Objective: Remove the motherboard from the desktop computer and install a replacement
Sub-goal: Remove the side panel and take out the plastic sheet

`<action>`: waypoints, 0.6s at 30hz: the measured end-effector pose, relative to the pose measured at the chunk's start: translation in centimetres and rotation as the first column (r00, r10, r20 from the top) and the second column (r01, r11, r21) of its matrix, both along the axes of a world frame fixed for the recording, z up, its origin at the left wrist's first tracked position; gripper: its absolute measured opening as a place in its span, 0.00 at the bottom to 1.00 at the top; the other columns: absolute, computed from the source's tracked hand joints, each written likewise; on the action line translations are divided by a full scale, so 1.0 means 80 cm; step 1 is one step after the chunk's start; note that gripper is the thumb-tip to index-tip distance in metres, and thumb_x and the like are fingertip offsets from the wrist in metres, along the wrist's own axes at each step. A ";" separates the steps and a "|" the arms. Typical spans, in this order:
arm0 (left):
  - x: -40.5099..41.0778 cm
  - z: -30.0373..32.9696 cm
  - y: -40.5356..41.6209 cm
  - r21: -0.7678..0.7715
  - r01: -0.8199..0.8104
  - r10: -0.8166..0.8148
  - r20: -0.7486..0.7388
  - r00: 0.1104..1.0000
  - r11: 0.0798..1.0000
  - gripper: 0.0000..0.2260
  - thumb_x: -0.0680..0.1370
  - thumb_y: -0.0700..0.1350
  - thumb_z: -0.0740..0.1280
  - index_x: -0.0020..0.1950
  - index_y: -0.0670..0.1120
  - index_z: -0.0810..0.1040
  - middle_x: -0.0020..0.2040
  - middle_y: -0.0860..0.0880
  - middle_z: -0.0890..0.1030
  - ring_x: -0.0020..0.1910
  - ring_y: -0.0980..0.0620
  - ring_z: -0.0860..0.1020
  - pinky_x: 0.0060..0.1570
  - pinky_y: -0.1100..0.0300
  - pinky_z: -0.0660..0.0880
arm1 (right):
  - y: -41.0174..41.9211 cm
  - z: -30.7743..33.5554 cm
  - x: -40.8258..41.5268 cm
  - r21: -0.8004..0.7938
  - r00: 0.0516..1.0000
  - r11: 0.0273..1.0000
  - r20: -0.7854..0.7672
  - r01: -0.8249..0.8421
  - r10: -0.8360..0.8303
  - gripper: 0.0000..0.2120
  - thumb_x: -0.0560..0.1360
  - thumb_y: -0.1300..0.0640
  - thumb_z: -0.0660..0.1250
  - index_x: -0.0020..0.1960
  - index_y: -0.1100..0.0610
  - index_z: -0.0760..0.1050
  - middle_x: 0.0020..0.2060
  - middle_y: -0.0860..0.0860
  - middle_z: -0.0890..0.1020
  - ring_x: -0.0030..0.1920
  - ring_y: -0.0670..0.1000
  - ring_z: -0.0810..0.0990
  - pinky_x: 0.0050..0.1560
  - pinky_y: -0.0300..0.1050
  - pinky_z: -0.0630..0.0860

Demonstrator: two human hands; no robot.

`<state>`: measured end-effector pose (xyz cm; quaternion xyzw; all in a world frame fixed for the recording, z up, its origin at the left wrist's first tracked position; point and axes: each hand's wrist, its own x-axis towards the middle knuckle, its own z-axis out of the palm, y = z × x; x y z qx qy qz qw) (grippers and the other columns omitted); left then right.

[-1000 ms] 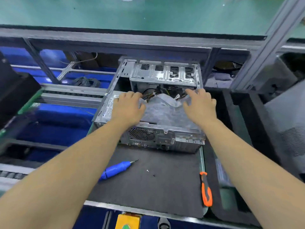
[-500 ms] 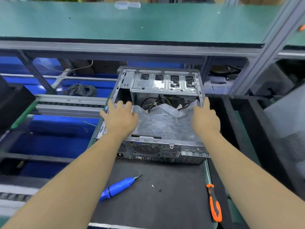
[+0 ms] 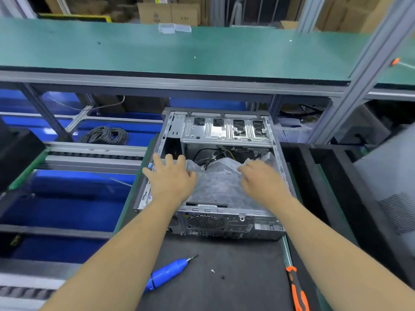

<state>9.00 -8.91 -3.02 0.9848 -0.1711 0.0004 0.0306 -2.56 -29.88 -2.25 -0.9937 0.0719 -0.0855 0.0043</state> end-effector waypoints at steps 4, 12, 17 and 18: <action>0.000 -0.003 -0.001 -0.010 0.001 -0.001 0.030 1.000 1.000 0.21 0.79 0.61 0.54 0.66 0.52 0.69 0.68 0.47 0.70 0.75 0.36 0.55 0.62 0.33 0.62 | 0.026 -0.022 0.027 0.269 0.899 0.942 -0.433 0.199 -0.066 0.42 0.72 0.36 0.71 0.78 0.51 0.57 0.71 0.55 0.66 0.69 0.58 0.67 0.64 0.58 0.73; 0.000 -0.006 -0.001 -0.019 0.029 -0.028 0.046 0.999 0.999 0.20 0.78 0.60 0.55 0.65 0.52 0.68 0.70 0.46 0.69 0.76 0.36 0.57 0.68 0.32 0.57 | 0.032 -0.018 0.038 0.241 0.876 0.948 -0.478 0.209 -0.071 0.12 0.73 0.62 0.72 0.55 0.61 0.76 0.48 0.55 0.79 0.47 0.58 0.80 0.48 0.49 0.79; -0.001 -0.003 -0.008 -0.160 0.359 -0.338 0.148 0.930 0.919 0.23 0.82 0.58 0.54 0.75 0.53 0.65 0.75 0.47 0.67 0.76 0.45 0.61 0.75 0.43 0.52 | 0.026 0.011 0.022 0.410 0.963 0.880 -0.216 0.240 -0.162 0.13 0.73 0.68 0.59 0.48 0.53 0.77 0.43 0.51 0.81 0.46 0.56 0.81 0.49 0.53 0.81; -0.003 0.002 -0.012 -0.272 0.422 -0.413 0.090 0.906 0.865 0.23 0.82 0.59 0.54 0.77 0.54 0.64 0.75 0.48 0.68 0.75 0.47 0.64 0.75 0.45 0.56 | 0.026 0.019 0.020 0.476 0.977 0.853 -0.123 0.214 -0.176 0.14 0.76 0.67 0.59 0.53 0.53 0.78 0.46 0.50 0.82 0.47 0.53 0.80 0.51 0.51 0.80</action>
